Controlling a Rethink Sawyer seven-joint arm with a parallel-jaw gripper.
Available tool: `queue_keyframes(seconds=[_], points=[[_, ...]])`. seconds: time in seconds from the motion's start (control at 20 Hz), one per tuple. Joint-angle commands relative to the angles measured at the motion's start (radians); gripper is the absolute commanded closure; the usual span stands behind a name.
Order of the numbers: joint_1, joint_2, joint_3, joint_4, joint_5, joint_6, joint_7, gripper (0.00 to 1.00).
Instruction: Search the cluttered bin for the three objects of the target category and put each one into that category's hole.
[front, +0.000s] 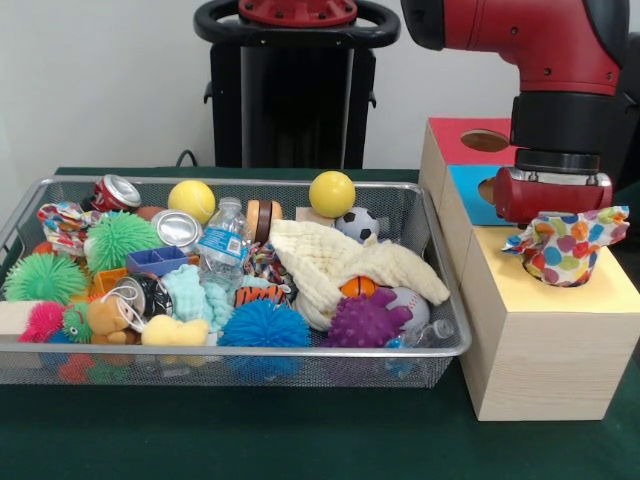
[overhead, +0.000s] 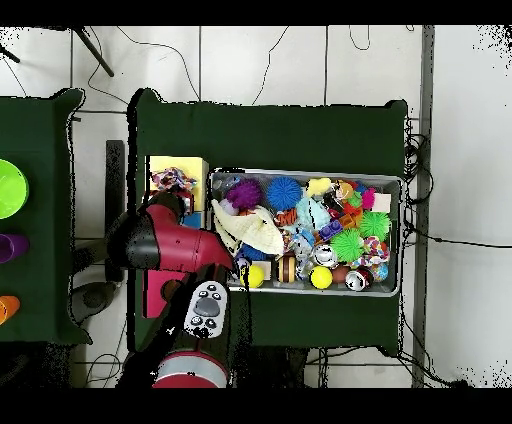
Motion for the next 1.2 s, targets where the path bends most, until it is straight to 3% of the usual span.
queue_keyframes(seconds=[0.05,0.2,0.25,1.2], points=[[-0.010,0.036,0.009,0.049,0.027,0.187,0.198,1.00],[-0.014,0.036,0.013,0.052,0.027,0.180,0.199,1.00],[-0.013,0.036,0.012,0.052,0.028,0.179,0.200,0.00],[-0.006,0.042,0.004,0.050,0.030,0.180,0.200,0.00]])
